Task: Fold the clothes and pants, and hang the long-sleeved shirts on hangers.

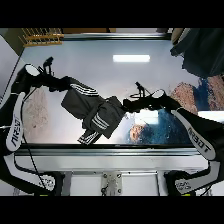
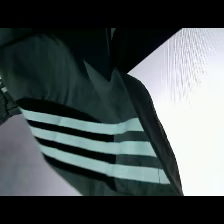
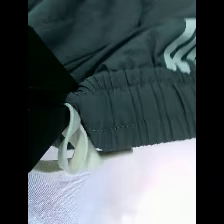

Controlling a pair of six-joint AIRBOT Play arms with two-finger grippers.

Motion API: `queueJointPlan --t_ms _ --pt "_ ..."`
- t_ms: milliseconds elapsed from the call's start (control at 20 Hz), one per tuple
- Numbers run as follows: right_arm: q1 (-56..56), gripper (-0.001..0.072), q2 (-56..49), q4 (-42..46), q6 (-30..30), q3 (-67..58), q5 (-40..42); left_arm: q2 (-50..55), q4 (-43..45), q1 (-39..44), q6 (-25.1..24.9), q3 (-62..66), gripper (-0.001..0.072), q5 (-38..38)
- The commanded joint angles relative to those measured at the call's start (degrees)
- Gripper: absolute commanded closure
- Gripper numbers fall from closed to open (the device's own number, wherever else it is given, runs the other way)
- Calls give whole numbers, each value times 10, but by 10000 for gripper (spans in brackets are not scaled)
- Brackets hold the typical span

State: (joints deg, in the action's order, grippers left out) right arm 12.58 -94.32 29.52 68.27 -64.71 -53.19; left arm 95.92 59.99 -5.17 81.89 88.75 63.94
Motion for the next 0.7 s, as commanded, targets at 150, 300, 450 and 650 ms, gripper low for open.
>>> queueJointPlan --t_ms 150,300,450,650 --pt "-33 693 217 155 8 -138 -84 -213 -1 -3 0 105 703 10" --pt "-33 693 347 167 17 -161 -78 -324 0 22 0 169 702 14" --pt "-33 693 447 193 75 -161 -78 -409 1 53 0 203 702 7" --pt "-32 693 527 223 144 -161 -83 -488 4 101 0 207 703 -43"
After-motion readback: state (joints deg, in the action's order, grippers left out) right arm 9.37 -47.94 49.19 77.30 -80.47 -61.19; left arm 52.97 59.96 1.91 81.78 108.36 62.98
